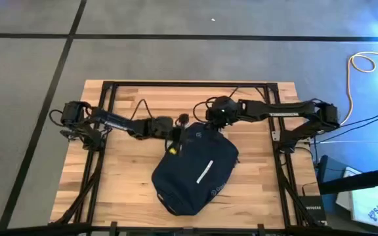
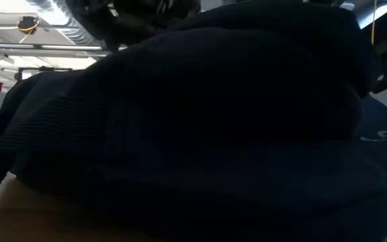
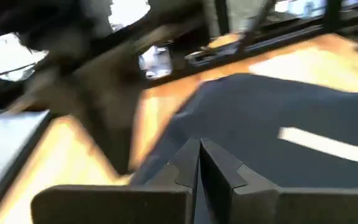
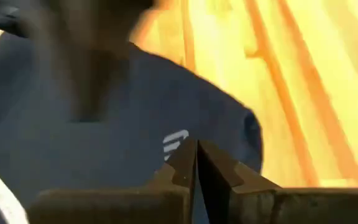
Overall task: Unpack backpack
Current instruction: Open the blue backpack
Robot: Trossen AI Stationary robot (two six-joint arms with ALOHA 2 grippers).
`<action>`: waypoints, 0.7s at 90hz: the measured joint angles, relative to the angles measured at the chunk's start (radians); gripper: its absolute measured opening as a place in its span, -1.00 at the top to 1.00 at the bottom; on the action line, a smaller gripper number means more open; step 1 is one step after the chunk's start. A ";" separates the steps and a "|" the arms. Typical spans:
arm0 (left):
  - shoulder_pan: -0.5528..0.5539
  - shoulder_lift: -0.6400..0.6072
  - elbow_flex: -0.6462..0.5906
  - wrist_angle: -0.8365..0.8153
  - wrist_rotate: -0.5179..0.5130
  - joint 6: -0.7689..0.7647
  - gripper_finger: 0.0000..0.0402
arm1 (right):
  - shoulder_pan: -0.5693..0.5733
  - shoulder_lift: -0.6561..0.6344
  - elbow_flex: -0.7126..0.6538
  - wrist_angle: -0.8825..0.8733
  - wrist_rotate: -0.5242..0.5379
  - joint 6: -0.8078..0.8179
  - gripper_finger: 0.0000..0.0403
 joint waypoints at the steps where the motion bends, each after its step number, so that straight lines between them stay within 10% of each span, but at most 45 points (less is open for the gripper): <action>1: 0.007 0.000 0.003 -0.006 -0.001 0.003 1.00 | 0.004 -0.007 0.002 -0.010 0.008 0.000 1.00; 33: 0.141 0.023 0.212 -0.424 0.129 0.042 0.93 | 0.153 -0.131 0.025 -0.231 0.061 0.102 0.98; 63: 0.177 0.270 0.521 -0.751 0.132 0.041 0.11 | 0.231 -0.182 0.025 -0.270 0.189 0.130 0.73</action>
